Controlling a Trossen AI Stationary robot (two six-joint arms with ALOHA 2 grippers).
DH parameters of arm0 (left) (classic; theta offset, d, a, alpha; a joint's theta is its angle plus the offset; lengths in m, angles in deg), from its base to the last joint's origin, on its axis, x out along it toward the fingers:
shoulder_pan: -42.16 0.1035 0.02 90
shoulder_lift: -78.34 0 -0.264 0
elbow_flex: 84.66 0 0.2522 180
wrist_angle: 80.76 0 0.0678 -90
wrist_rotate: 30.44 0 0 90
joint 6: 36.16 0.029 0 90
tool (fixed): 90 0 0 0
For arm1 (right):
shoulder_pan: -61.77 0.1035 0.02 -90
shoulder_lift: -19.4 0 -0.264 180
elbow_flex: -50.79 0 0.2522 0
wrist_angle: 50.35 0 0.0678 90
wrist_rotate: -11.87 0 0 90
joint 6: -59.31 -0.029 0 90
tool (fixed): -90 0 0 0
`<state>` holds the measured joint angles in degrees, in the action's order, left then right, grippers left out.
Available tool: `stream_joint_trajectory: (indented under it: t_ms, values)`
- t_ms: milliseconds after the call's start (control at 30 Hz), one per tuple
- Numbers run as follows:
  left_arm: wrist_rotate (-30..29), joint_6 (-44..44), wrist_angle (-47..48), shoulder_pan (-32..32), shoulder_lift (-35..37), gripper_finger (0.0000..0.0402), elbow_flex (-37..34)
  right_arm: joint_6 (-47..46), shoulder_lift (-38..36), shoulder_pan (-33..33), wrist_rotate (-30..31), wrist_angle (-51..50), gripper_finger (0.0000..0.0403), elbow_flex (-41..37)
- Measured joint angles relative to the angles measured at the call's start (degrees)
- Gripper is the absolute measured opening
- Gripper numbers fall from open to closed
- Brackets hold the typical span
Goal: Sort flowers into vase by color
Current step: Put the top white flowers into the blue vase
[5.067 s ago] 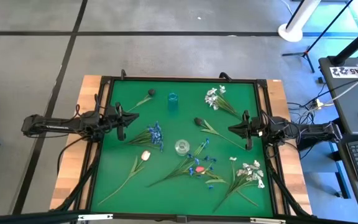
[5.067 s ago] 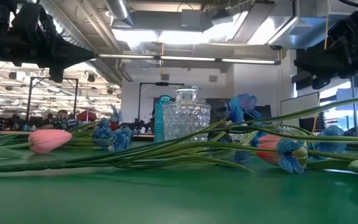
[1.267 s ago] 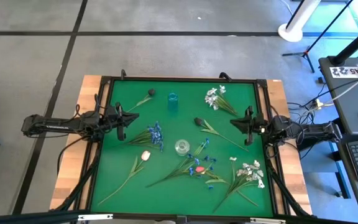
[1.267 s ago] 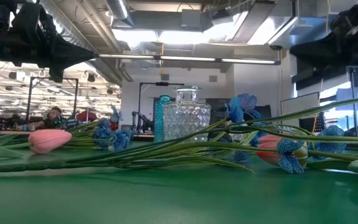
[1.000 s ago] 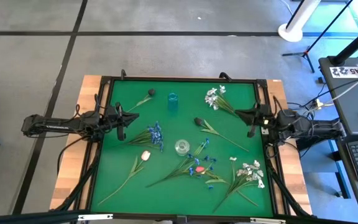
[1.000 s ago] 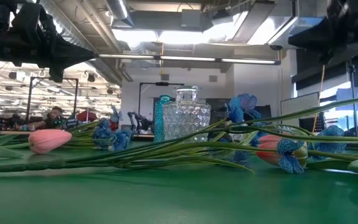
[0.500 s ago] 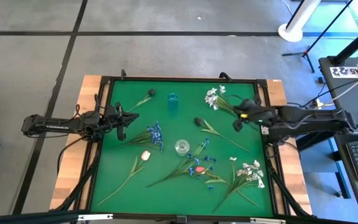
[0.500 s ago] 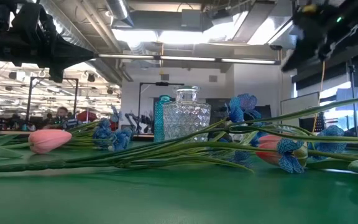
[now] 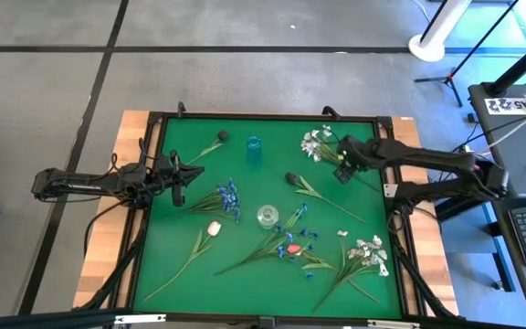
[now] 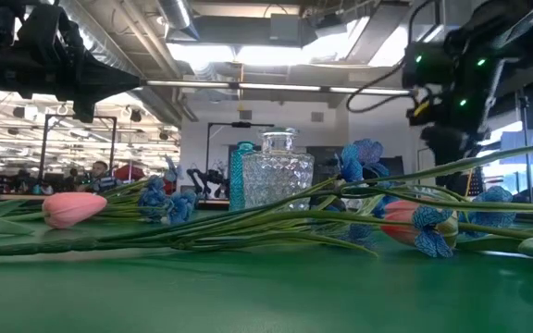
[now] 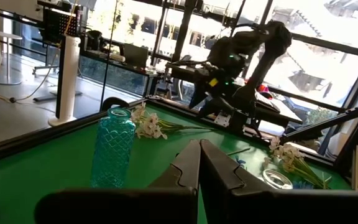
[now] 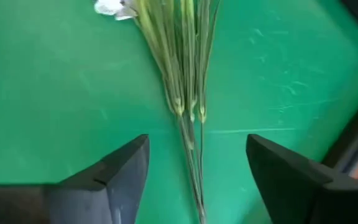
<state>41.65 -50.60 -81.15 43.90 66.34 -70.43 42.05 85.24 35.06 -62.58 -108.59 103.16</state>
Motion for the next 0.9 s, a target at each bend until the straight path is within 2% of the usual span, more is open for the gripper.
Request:
stream_joint_trajectory:
  t_ms: [167, 233, 367, 533, 633, 767, 900]
  values:
    - [-0.02, 0.0, 0.0, 0.02, 0.0, 0.0, -0.01, 5.33, 2.71, -6.2, -9.88, 12.17, 0.0281, -3.66]
    - [0.0, 0.0, 0.0, -0.01, -0.01, 0.0, -0.02, 6.21, 3.85, -7.58, -11.63, 16.24, 0.0281, -5.35]
    - [-0.02, 0.0, 0.0, 0.01, 0.0, 0.0, 0.01, 7.3, 5.66, -8.33, -11.11, 20.99, 0.0282, -8.13]
    - [-0.02, 0.0, 0.0, 0.02, 0.01, 0.0, 0.0, 7.52, 6.89, -8.23, -6.72, 20.9, 0.0274, -9.49]
    - [-0.02, 0.0, 0.0, 0.02, 0.0, 0.0, 0.0, 7.7, 7.2, -8.2, -6.39, 21.22, 0.0252, -9.93]
    - [-0.02, 0.0, 0.0, 0.02, -0.01, 0.0, 0.01, 8.79, 7.17, -8.25, -11.95, 21.58, 0.0207, -10.25]
    - [-0.02, 0.0, 0.0, 0.01, 0.0, 0.0, -0.01, 9.01, 7.17, -8.18, -12.39, 22.27, 0.0155, -10.31]
